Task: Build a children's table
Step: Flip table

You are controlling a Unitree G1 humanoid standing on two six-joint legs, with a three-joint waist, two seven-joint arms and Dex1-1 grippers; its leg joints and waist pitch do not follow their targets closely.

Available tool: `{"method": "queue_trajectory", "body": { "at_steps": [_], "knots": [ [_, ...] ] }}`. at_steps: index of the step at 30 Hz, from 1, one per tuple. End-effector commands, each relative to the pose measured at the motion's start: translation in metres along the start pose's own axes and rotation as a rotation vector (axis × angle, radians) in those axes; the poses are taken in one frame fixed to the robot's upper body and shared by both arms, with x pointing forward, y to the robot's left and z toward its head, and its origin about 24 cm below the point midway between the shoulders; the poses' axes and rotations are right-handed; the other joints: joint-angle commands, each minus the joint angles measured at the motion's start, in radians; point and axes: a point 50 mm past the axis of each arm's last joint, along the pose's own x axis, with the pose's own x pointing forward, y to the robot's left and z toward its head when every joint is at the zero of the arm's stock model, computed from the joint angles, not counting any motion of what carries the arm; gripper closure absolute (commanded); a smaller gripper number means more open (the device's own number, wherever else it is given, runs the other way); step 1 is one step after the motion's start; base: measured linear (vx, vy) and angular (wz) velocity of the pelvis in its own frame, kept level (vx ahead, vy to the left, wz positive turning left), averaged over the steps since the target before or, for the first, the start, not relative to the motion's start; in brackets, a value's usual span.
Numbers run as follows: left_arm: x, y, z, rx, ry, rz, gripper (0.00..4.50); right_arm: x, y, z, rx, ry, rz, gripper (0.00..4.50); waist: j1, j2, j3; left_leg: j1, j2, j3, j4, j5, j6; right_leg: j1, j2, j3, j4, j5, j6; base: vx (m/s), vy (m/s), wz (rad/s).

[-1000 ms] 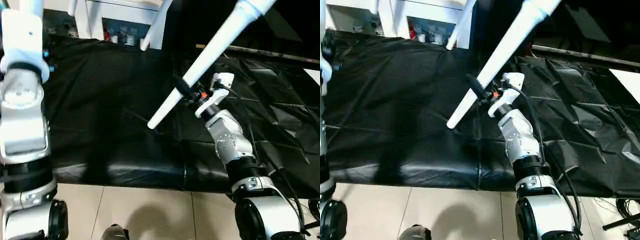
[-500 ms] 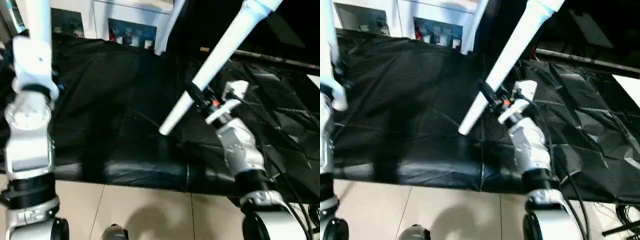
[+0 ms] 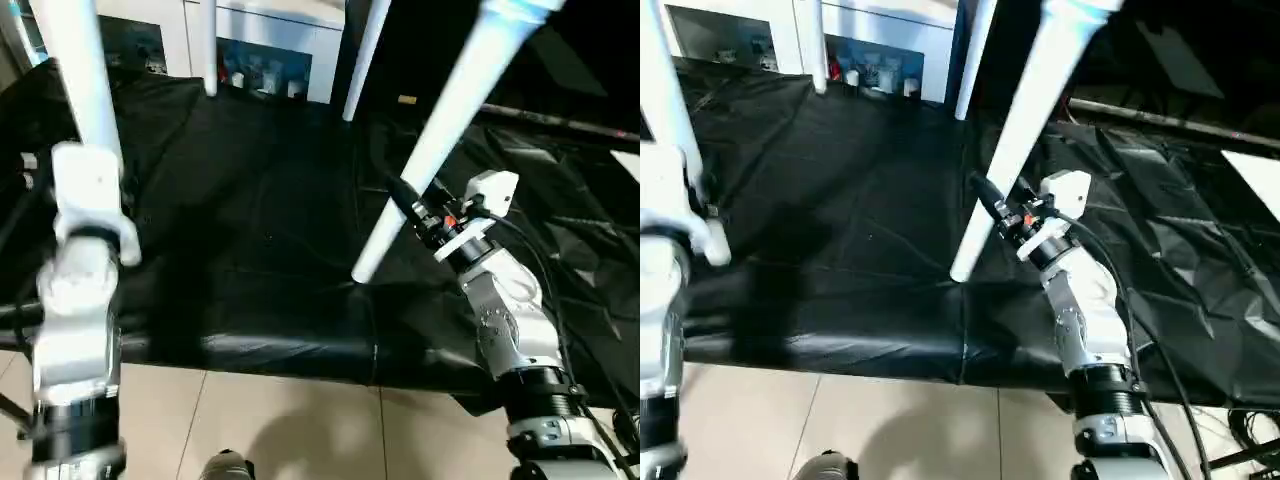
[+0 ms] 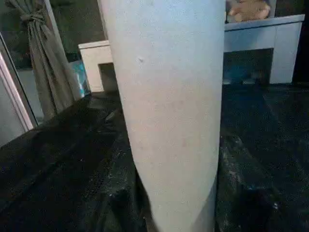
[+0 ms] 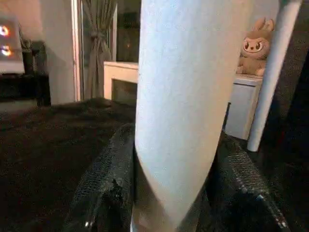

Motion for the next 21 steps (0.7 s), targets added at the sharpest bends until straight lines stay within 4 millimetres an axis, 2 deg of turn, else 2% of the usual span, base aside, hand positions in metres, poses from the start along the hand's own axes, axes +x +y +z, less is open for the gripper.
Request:
{"method": "queue_trajectory", "body": {
  "at_steps": [1,2,3,4,6,7,8,9,10,11,13,14,15,17,19,20,21],
  "knots": [
    [-0.003,-0.023,-0.003,0.101,-0.008,-0.126,2.89,0.003,0.011,-0.003,-0.094,0.044,0.066,2.93,-0.016,0.035,-0.055,0.063,0.044,-0.035,-0.095,-0.49,-0.11,-0.009,-0.049,0.023,-0.089,-0.273,-0.101,0.0,0.0,0.0],
    [-0.003,-0.023,-0.006,0.109,-0.004,-0.132,2.89,0.003,0.013,-0.006,-0.097,0.052,0.064,2.93,-0.017,0.03,-0.054,0.061,0.043,-0.037,-0.097,-0.505,-0.11,-0.008,-0.051,0.023,-0.091,-0.294,-0.096,0.0,0.0,0.0],
    [-0.005,-0.023,-0.011,0.11,0.001,-0.14,2.89,0.002,0.016,-0.009,-0.107,0.065,0.06,2.93,-0.019,0.032,-0.054,0.062,0.043,-0.038,-0.098,-0.518,-0.115,-0.009,-0.051,0.023,-0.093,-0.306,-0.092,0.0,0.0,0.0],
    [-0.005,-0.023,-0.011,0.11,0.001,-0.14,2.89,0.002,0.016,-0.009,-0.107,0.065,0.06,2.93,-0.02,0.029,-0.054,0.063,0.043,-0.038,-0.098,-0.529,-0.117,-0.012,-0.052,0.023,-0.095,-0.321,-0.087,0.0,0.0,0.0],
    [-0.009,-0.029,-0.029,0.104,0.055,-0.242,2.89,-0.003,0.021,-0.019,-0.081,0.091,-0.003,2.93,-0.018,0.022,-0.055,0.063,0.042,-0.037,-0.097,-0.523,-0.114,-0.012,-0.054,0.025,-0.096,-0.327,-0.08,0.0,0.0,0.0],
    [-0.009,-0.03,-0.032,0.097,0.065,-0.258,2.54,-0.004,0.023,-0.021,-0.057,0.086,-0.006,2.58,-0.02,0.028,-0.052,0.064,0.041,-0.039,-0.102,-0.542,-0.119,-0.017,-0.051,0.026,-0.099,-0.34,-0.073,0.0,0.0,0.0],
    [-0.01,-0.029,-0.035,0.105,0.071,-0.269,2.19,-0.005,0.024,-0.022,-0.066,0.091,-0.022,2.23,-0.023,0.027,-0.049,0.066,0.041,-0.041,-0.105,-0.574,-0.126,-0.018,-0.048,0.025,-0.101,-0.366,-0.068,0.0,0.0,0.0],
    [-0.01,-0.029,-0.037,0.112,0.074,-0.278,2.19,-0.007,0.024,-0.024,-0.077,0.096,-0.035,2.23,-0.023,0.026,-0.047,0.076,0.041,-0.044,-0.105,-0.636,-0.139,-0.024,-0.05,0.023,-0.108,-0.425,-0.059,0.0,0.0,0.0],
    [-0.011,-0.029,-0.039,0.091,0.082,-0.287,2.19,-0.008,0.026,-0.026,-0.062,0.098,-0.039,2.23,-0.027,0.025,-0.045,0.082,0.041,-0.05,-0.106,-0.682,-0.147,-0.024,-0.052,0.021,-0.115,-0.476,-0.057,0.0,0.0,0.0],
    [-0.011,-0.026,-0.04,0.073,0.081,-0.281,2.14,-0.011,0.027,-0.028,-0.052,0.1,-0.055,2.2,-0.03,0.024,-0.046,0.08,0.042,-0.051,-0.108,-0.689,-0.148,-0.02,-0.053,0.021,-0.116,-0.489,-0.057,0.0,0.0,0.0],
    [-0.012,-0.022,-0.04,0.053,0.078,-0.277,1.86,-0.015,0.024,-0.03,-0.033,0.095,-0.11,1.92,-0.035,0.028,-0.051,0.077,0.042,-0.054,-0.112,-0.677,-0.15,-0.016,-0.056,0.022,-0.113,-0.456,-0.069,0.0,0.0,0.0],
    [-0.013,-0.02,-0.04,0.048,0.072,-0.271,1.76,-0.016,0.023,-0.03,-0.033,0.091,-0.128,1.82,-0.037,0.034,-0.05,0.078,0.042,-0.054,-0.113,-0.681,-0.149,-0.019,-0.055,0.023,-0.113,-0.447,-0.073,0.0,0.0,0.0],
    [-0.014,-0.018,-0.04,0.036,0.066,-0.273,1.73,-0.018,0.022,-0.03,-0.024,0.087,-0.143,1.79,-0.044,0.03,-0.049,0.078,0.042,-0.053,-0.113,-0.694,-0.146,-0.02,-0.053,0.022,-0.114,-0.443,-0.077,0.0,0.0,0.0],
    [-0.018,-0.014,-0.039,0.028,0.047,-0.264,1.74,-0.022,0.021,-0.029,-0.016,0.074,-0.174,1.74,-0.046,0.033,-0.047,0.076,0.041,-0.053,-0.112,-0.695,-0.137,-0.021,-0.056,0.025,-0.118,-0.451,-0.079,0.0,0.0,0.0],
    [-0.021,-0.011,-0.038,0.015,0.028,-0.252,1.42,-0.025,0.022,-0.028,-0.012,0.072,-0.181,1.42,-0.051,0.03,-0.048,0.069,0.041,-0.054,-0.114,-0.683,-0.132,-0.015,-0.057,0.025,-0.116,-0.449,-0.079,0.0,0.0,0.0],
    [-0.023,-0.009,-0.037,0.003,0.017,-0.242,1.32,-0.026,0.022,-0.028,-0.006,0.07,-0.187,1.36,-0.051,0.036,-0.05,0.069,0.041,-0.053,-0.113,-0.672,-0.13,-0.015,-0.056,0.027,-0.115,-0.428,-0.079,0.0,0.0,0.0],
    [-0.025,-0.007,-0.037,-0.004,0.01,-0.236,1.32,-0.027,0.023,-0.028,-0.003,0.068,-0.192,1.33,-0.052,0.037,-0.049,0.067,0.042,-0.052,-0.115,-0.663,-0.127,-0.015,-0.054,0.027,-0.113,-0.408,-0.082,0.0,0.0,0.0]
  ]
}}
